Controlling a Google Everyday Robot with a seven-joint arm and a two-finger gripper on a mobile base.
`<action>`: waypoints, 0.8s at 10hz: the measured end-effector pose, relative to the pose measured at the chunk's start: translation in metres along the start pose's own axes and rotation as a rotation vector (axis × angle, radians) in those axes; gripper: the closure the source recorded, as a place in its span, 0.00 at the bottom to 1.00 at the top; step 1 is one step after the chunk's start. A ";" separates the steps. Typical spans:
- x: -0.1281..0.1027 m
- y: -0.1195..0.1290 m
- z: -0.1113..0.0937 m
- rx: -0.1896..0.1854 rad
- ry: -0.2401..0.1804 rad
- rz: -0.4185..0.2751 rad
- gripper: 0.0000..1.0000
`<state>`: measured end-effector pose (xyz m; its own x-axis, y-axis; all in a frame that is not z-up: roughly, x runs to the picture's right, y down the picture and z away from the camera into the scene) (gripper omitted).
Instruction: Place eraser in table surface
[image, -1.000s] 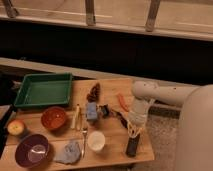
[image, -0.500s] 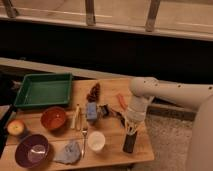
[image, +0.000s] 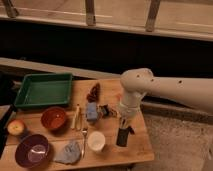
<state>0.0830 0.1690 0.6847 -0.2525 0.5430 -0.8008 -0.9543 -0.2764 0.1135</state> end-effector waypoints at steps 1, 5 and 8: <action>-0.001 0.009 0.002 0.003 -0.004 -0.017 1.00; -0.011 0.030 0.031 0.037 0.030 -0.046 1.00; -0.024 0.040 0.069 0.078 0.083 -0.046 1.00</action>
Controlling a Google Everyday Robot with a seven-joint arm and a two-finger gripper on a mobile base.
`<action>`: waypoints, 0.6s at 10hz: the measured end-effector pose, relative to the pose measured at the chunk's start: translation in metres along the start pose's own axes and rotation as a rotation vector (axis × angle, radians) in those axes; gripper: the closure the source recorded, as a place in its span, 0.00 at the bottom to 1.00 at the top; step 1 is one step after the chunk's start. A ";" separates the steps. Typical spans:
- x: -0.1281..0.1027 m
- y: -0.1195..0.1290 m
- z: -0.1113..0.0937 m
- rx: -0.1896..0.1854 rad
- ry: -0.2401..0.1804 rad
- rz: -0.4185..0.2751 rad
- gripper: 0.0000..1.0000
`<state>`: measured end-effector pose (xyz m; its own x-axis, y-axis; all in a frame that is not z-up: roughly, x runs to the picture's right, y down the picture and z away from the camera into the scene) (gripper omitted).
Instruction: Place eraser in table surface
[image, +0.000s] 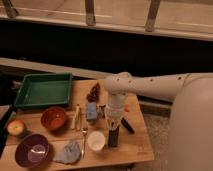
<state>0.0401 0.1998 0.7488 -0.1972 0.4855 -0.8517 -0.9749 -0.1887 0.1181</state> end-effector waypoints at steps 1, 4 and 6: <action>-0.003 0.005 0.007 0.007 0.012 -0.003 1.00; -0.012 0.015 0.020 0.010 0.036 0.001 0.79; -0.013 0.020 0.023 0.013 0.038 -0.001 0.57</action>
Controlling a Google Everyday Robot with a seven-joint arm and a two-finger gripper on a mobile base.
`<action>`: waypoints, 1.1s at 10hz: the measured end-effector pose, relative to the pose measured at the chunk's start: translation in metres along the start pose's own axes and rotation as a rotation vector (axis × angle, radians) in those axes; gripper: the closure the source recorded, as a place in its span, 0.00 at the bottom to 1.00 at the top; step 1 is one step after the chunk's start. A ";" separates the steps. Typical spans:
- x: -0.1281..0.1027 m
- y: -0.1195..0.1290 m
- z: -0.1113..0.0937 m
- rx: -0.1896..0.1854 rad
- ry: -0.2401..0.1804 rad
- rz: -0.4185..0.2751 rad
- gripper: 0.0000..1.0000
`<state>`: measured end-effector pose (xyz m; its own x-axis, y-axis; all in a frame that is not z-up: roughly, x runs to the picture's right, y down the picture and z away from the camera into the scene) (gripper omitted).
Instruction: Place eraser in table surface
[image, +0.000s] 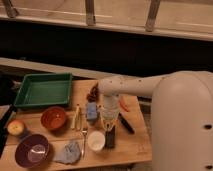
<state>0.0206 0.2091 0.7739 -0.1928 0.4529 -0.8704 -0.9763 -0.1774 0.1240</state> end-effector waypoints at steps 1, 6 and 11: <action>0.000 0.001 0.001 0.002 0.002 -0.001 0.49; 0.000 0.000 -0.001 0.006 -0.003 -0.001 0.37; 0.000 -0.004 -0.041 -0.030 -0.100 0.019 0.37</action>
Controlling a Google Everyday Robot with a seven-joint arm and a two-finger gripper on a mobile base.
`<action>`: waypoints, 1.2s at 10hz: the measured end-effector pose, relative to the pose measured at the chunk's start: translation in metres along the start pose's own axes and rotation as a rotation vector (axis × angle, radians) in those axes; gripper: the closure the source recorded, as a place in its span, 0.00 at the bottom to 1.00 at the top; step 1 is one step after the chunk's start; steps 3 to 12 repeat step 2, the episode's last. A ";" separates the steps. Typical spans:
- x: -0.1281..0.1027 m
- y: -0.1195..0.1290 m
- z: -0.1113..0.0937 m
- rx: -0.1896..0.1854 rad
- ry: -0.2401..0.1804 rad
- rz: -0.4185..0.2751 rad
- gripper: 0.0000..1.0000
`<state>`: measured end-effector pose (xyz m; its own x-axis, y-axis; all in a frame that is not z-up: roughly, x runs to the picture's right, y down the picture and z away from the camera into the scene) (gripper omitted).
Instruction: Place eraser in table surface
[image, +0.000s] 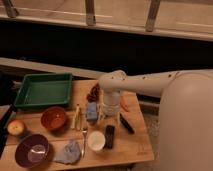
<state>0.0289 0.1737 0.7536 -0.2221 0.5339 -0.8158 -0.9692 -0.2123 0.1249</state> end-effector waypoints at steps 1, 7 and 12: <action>-0.002 -0.002 -0.015 -0.015 -0.040 0.017 0.37; -0.004 -0.004 -0.022 -0.024 -0.060 0.028 0.37; -0.004 -0.004 -0.022 -0.024 -0.060 0.028 0.37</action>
